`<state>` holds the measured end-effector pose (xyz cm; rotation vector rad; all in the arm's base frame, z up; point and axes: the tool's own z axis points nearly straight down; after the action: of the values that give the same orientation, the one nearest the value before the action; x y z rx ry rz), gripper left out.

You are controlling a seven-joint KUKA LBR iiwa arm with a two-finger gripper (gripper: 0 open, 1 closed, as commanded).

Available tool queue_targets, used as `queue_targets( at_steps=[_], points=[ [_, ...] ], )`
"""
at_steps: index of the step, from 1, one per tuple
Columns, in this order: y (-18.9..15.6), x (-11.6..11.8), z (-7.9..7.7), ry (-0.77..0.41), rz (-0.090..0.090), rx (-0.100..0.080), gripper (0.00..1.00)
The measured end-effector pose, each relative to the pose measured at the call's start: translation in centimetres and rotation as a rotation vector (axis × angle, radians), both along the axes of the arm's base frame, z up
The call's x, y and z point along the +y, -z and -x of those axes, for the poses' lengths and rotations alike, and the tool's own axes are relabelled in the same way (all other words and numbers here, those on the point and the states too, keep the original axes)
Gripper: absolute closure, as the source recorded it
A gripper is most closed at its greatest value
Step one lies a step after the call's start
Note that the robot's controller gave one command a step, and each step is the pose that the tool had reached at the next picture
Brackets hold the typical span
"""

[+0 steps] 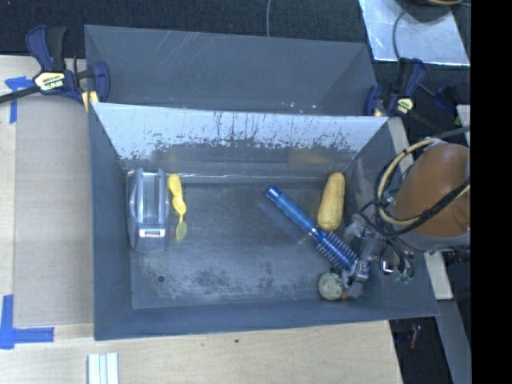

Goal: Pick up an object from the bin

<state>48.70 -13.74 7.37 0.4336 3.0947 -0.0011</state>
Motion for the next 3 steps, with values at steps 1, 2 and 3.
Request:
queue_targets(
  at_steps=[1, 2, 3],
  points=[
    [0.4, -0.1, -0.3, 0.078, -0.001, 0.009, 1.0],
    [0.4, -0.1, -0.3, 0.078, -0.001, 0.009, 1.0],
    [-3.5, 0.0, 0.0, 0.078, -0.004, 0.019, 1.0]
  ],
)
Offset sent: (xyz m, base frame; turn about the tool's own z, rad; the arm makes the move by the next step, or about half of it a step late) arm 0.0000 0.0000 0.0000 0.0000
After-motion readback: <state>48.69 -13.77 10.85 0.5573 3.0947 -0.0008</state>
